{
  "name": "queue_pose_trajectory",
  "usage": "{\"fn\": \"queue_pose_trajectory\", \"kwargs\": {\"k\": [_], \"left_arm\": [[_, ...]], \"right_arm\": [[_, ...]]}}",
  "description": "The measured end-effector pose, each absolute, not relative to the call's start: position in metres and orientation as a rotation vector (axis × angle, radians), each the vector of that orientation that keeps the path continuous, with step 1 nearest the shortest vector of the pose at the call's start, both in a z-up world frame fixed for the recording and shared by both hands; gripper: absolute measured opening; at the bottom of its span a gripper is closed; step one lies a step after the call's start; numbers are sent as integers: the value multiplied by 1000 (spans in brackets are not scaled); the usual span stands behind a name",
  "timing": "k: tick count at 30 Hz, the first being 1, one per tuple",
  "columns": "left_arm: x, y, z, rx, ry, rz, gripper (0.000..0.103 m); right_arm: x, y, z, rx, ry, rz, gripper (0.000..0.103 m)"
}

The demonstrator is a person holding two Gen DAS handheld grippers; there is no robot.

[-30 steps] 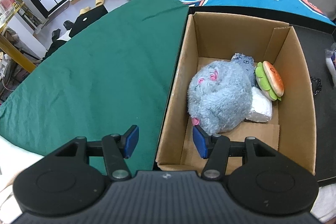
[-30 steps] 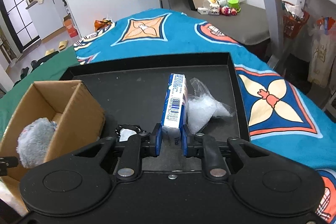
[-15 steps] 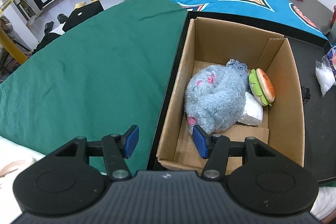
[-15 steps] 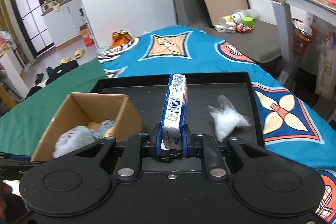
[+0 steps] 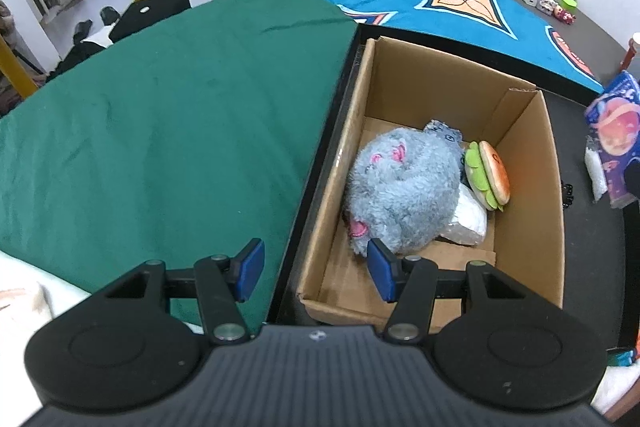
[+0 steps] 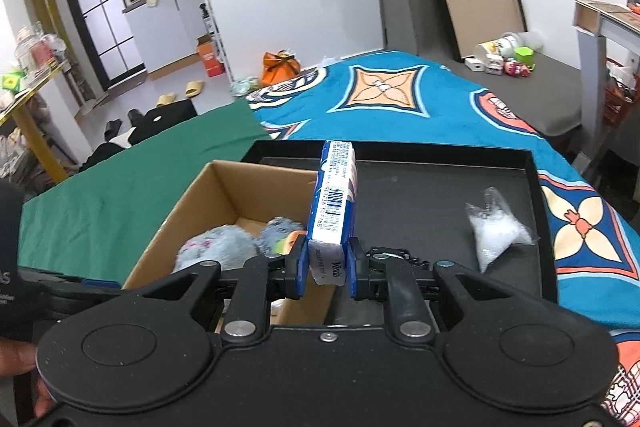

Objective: Organize soft objects
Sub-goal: 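Carry the blue card box into the cardboard box and release it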

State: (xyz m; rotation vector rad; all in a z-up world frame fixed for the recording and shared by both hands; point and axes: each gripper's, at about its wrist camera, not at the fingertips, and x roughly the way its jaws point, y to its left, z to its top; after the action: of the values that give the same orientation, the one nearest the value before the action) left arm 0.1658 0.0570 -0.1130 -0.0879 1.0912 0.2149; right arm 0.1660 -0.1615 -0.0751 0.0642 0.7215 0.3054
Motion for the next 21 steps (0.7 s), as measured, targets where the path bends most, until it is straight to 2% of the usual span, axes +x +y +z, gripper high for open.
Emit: {"fn": "queue_pose_trajectory", "kwargs": {"k": [7,10,11,14,18,21], "left_arm": [[164,62,-116,-121,1093,206,54],[164,67,-117,-147,1098,202,51],[164,67,-117,-152,1098,201,46],[164,70,-118,-164,1101,208,26],[162,74,-119,-196,1097,200,17],[161,77,-118,-215,1091,198,15]], "right_arm": [[156,-142,-73,45,739,347,19],[151,-133,-74,33,747,368,19],[149,-129,-75,29,751,377,19],[146,-121,-77,19,763,398,19],[142,-110,-80,11,780,426,19],[139,-102,-82,3,788,446,19]]}}
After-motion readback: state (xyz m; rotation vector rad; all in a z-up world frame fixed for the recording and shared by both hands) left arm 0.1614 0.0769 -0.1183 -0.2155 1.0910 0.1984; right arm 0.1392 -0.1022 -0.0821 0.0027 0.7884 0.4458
